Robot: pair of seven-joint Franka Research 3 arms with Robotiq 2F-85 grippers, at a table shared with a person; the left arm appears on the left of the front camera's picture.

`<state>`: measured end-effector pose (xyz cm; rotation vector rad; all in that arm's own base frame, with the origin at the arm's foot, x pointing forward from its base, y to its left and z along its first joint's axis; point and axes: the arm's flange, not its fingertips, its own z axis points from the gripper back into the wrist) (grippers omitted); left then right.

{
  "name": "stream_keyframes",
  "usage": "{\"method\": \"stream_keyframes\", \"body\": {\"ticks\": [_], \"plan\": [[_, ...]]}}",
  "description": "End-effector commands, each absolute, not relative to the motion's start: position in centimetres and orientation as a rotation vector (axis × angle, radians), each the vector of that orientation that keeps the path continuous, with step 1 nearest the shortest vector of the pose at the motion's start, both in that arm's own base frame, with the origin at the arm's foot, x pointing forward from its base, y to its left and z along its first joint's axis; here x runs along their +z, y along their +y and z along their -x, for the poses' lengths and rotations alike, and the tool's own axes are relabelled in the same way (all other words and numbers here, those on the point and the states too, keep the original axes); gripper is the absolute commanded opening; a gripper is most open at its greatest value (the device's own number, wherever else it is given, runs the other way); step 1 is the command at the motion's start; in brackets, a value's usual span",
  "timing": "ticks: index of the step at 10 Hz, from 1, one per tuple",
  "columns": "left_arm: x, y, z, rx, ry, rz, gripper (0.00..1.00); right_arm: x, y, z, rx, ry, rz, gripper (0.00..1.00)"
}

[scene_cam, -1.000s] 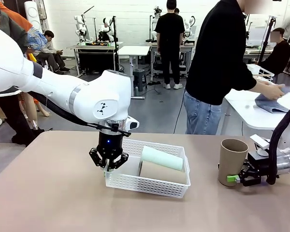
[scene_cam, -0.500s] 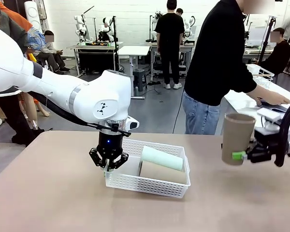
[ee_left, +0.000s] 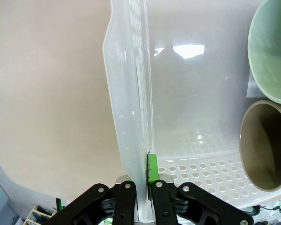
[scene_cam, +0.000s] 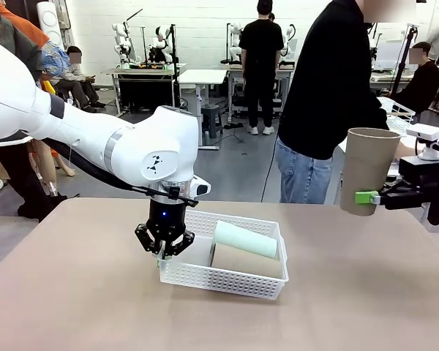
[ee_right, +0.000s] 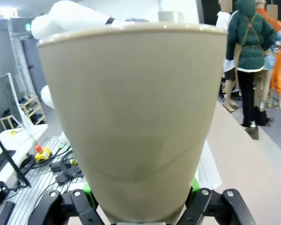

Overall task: Clean and organize the cups into the basket.
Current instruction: Pick up the Reusable plastic cup from the right side of the table and stack it inside the Organizing basket in the center of the table.

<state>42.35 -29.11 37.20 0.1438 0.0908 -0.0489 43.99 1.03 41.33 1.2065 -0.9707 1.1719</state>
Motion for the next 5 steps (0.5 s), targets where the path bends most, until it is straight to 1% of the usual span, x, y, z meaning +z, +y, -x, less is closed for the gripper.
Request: {"method": "stream_keyframes", "body": {"ticks": [1, 5], "plan": [[36.98, -29.06, -42.28, -0.061, 0.091, -0.15, 0.0, 41.47, 1.09, -44.29, 1.197, -0.95, -1.227, 0.0], [36.98, -29.06, -42.28, -0.061, 0.091, -0.15, 0.0, 41.47, 1.09, -44.29, 1.197, -0.95, -1.227, 0.0]]}}
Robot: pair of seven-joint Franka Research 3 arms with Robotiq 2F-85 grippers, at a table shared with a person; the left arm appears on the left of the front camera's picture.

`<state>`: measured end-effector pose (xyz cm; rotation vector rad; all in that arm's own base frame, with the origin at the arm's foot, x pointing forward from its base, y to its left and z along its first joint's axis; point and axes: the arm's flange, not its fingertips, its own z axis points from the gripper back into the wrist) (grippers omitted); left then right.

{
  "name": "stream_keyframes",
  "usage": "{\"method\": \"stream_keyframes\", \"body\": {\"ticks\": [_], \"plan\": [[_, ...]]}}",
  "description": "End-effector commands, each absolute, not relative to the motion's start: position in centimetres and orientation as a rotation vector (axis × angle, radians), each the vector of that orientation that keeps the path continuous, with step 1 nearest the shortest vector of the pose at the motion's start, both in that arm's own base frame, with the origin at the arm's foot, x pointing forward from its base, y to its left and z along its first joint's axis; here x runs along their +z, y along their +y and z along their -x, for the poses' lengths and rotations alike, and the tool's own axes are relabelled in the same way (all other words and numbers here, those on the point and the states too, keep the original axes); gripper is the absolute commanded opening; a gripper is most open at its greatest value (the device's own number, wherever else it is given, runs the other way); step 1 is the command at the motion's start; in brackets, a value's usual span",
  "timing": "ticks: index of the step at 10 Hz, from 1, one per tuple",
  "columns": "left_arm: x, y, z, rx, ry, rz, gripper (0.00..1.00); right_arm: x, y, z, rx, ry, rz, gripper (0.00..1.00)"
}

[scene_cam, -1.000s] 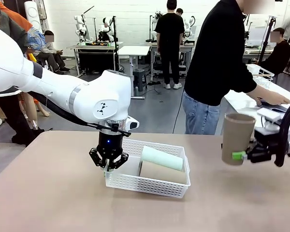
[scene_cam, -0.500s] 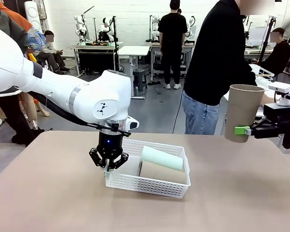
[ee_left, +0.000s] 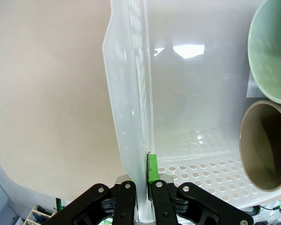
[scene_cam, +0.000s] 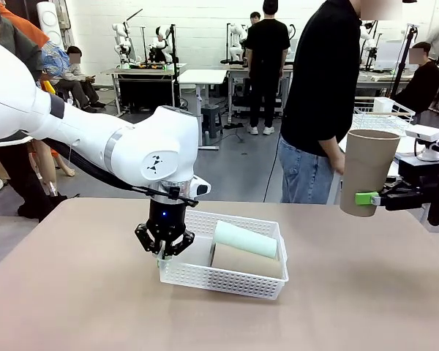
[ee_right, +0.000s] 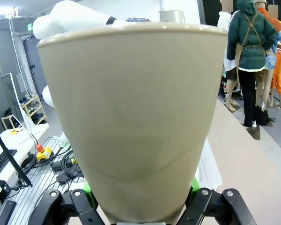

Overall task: Clean and organize the cups into the basket.
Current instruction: Pick up the Reusable plastic cup from the right side of the table and stack it inside the Organizing basket in the center of the table.

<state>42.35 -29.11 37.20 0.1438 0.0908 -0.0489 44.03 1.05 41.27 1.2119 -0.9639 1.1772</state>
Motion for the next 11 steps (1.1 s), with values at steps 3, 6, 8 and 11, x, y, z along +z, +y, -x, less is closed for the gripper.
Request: {"method": "stream_keyframes", "body": {"ticks": [3, 6, 8, 11], "plan": [[37.0, -29.1, -42.3, -0.061, 0.091, -0.15, 0.0, 42.6, 3.6, -43.7, 1.292, -0.904, -1.127, 0.78], [37.0, -29.1, -42.3, -0.061, 0.091, -0.15, 0.0, 44.6, 10.3, -44.7, 1.401, -0.69, -1.034, 0.78], [37.0, -29.1, -42.3, -0.061, 0.091, -0.15, 0.0, 44.7, 14.6, -45.0, 1.44, -0.561, -0.911, 0.78], [37.0, -29.1, -42.3, -0.061, 0.091, -0.15, 0.0, 44.3, 19.9, -45.5, 1.481, -0.427, -0.718, 0.78]]}}
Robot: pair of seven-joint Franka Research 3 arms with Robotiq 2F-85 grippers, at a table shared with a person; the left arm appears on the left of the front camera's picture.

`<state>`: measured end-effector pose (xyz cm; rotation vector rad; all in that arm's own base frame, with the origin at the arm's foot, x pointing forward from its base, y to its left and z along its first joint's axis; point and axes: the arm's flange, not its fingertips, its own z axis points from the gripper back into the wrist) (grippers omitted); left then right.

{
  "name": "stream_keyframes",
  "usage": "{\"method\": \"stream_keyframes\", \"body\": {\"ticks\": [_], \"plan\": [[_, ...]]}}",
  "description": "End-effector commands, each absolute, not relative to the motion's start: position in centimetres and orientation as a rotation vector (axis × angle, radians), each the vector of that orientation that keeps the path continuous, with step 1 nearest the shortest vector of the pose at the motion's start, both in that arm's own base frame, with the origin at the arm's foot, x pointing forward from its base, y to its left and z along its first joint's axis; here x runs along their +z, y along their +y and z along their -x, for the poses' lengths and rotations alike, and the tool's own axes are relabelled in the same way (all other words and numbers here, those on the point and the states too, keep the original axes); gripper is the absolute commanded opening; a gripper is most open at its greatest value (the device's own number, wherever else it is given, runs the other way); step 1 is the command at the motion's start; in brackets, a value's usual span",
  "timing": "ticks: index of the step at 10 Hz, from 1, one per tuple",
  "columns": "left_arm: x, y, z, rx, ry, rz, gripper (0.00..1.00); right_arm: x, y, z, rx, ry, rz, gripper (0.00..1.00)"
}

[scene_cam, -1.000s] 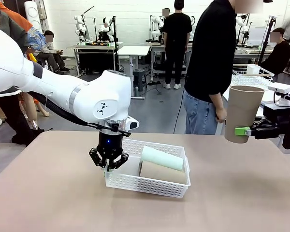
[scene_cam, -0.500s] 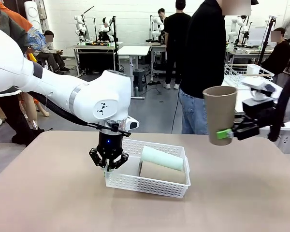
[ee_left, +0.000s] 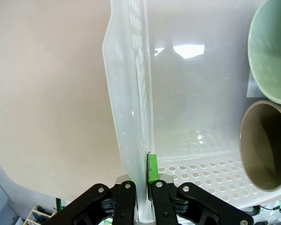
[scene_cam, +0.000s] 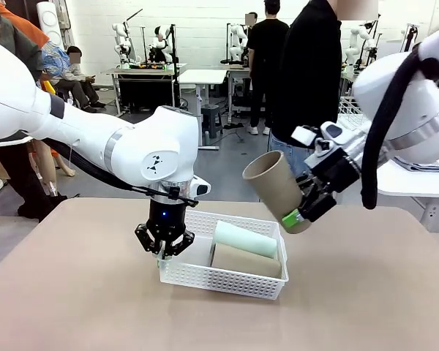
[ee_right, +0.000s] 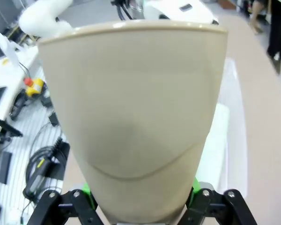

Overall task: Clean and organize the cups into the basket.
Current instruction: Pick up the Reusable plastic cup from the right side of the table and stack it inside the Organizing basket in the center of the table.

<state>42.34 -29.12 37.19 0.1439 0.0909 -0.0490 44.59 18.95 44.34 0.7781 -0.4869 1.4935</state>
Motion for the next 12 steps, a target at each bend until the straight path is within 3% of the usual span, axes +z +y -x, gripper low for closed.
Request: {"method": "stream_keyframes", "body": {"ticks": [1, 4, 12], "plan": [[37.0, -29.1, -42.3, -0.061, 0.091, -0.15, 0.0, 44.0, 21.1, -45.8, 1.479, -0.392, -0.664, 0.78], [37.0, -29.1, -42.3, -0.061, 0.091, -0.15, 0.0, 42.4, 23.7, -46.9, 1.463, -0.316, -0.523, 0.78], [37.0, -29.1, -42.3, -0.061, 0.091, -0.15, 0.0, 37.9, 25.4, -49.1, 1.438, -0.258, -0.514, 0.78]]}}
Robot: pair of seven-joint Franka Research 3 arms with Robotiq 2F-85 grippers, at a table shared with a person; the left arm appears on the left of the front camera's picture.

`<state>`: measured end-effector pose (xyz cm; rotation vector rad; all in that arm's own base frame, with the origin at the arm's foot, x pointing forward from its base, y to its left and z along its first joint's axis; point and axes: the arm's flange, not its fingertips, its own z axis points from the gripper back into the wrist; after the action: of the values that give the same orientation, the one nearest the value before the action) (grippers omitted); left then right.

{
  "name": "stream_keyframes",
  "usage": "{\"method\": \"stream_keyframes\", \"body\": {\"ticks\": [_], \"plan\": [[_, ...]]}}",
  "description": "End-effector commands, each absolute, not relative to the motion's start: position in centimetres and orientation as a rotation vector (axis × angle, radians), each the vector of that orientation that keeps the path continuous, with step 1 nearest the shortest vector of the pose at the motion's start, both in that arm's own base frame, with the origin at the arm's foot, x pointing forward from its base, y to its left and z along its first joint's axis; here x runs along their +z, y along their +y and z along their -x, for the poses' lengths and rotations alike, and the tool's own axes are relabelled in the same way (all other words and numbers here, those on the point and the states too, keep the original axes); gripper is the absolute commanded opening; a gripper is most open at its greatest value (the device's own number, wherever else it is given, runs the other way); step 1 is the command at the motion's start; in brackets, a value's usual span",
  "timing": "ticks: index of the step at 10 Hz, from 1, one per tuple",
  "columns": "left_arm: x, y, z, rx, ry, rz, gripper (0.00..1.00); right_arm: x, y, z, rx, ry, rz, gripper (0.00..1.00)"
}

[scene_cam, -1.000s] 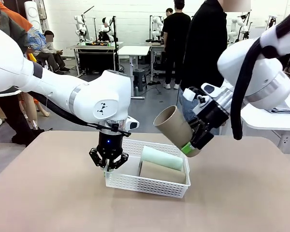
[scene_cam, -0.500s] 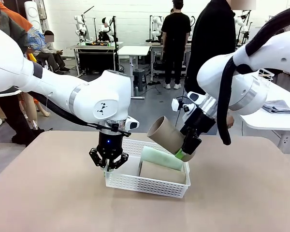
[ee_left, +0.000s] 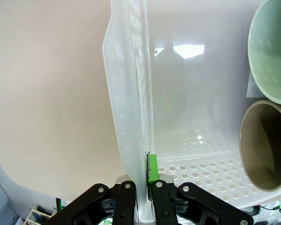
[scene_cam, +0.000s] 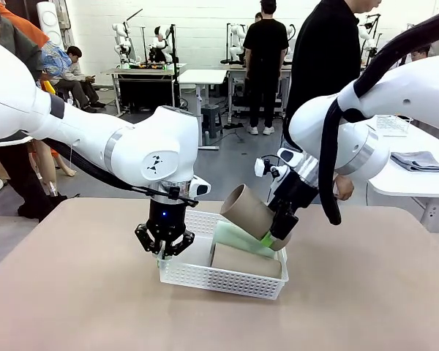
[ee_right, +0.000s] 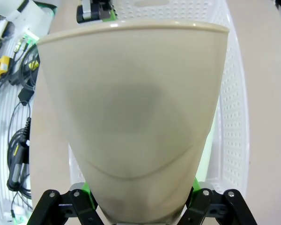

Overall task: Clean and organize the cups into the basket.
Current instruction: Pick up the Reusable plastic cup from the right side of the table and stack it inside the Organizing basket in the center of the table.

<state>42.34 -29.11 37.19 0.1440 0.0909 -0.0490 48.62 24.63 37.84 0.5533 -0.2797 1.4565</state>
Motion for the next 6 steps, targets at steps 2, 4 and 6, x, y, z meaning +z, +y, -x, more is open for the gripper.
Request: {"method": "stream_keyframes", "body": {"ticks": [2, 4, 6], "plan": [[36.98, -29.06, -42.28, -0.061, 0.091, -0.15, 0.0, 36.93, 25.64, -49.09, 1.445, -0.243, -0.508, 0.78], [36.98, -29.06, -42.28, -0.061, 0.091, -0.15, 0.0, 36.49, 25.97, -49.06, 1.456, -0.238, -0.504, 0.78], [36.98, -29.06, -42.28, -0.061, 0.091, -0.15, 0.0, 36.54, 26.01, -49.01, 1.465, -0.238, -0.502, 0.78]]}}
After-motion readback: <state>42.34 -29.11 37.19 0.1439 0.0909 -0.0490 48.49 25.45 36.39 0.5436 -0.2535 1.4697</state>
